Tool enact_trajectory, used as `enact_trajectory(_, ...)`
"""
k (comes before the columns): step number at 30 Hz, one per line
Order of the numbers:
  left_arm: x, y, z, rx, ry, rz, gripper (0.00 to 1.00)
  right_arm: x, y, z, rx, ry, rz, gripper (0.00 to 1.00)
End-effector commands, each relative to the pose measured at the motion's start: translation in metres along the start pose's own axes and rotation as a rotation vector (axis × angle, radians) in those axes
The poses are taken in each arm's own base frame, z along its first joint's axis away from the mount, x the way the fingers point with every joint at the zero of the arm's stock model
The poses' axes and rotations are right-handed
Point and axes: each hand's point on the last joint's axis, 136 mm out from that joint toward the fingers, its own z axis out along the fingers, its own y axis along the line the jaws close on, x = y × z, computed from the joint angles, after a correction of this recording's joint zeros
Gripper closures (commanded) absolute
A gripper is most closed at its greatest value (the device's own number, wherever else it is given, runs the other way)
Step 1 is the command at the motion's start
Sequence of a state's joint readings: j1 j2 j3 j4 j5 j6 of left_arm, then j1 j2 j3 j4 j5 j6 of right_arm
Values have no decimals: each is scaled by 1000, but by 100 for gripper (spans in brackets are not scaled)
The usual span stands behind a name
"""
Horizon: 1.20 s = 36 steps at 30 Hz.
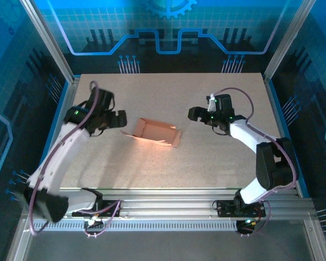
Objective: Fold the paper box
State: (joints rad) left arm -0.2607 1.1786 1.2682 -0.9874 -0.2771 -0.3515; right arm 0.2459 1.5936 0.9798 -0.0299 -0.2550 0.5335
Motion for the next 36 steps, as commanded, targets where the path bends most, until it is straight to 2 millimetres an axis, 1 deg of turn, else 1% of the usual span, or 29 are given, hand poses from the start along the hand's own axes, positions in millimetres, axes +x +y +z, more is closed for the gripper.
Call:
enact_trajectory(1,27,13,8,-6,8,-164,7,-9,22,15,-50,1,-36,7)
enact_trajectory(3,58,16,24,2,74,-247,11,-10,30,27,-61,16,-47,7)
enact_trajectory(4,69,14,30,23,98,-290,14,-10,32,32,-63,27,-49,7)
enact_trajectory(6,91,9,45,75,126,-401,23,-11,39,44,-70,45,-57,7)
enact_trajectory(9,110,0,67,131,133,-515,35,-6,46,59,-83,75,-67,7)
enact_trajectory(11,114,-9,80,157,133,-529,42,-3,48,68,-87,89,-70,7)
enact_trajectory(13,110,-23,93,198,127,-525,52,1,49,77,-92,106,-67,7)
enact_trajectory(14,107,-32,99,229,127,-519,56,2,50,81,-96,115,-64,7)
enact_trajectory(16,104,-46,112,257,141,-510,59,5,51,88,-106,141,-56,10)
enact_trajectory(19,104,-58,134,253,175,-483,64,13,51,99,-98,231,-33,20)
enact_trajectory(20,103,-61,140,259,178,-476,66,19,49,103,-88,273,-27,23)
enact_trajectory(24,98,-73,163,266,188,-448,67,37,45,114,-81,371,6,39)
enact_trajectory(25,96,-74,168,261,193,-437,67,39,43,115,-83,381,17,40)
enact_trajectory(27,90,-79,176,260,197,-415,68,42,40,115,-86,393,33,45)
enact_trajectory(29,83,-84,183,266,196,-397,68,43,39,111,-86,399,38,48)
enact_trajectory(33,68,-85,200,260,186,-354,68,45,28,94,-68,392,34,51)
enact_trajectory(36,58,-90,214,280,200,-341,68,54,19,85,-77,397,74,51)
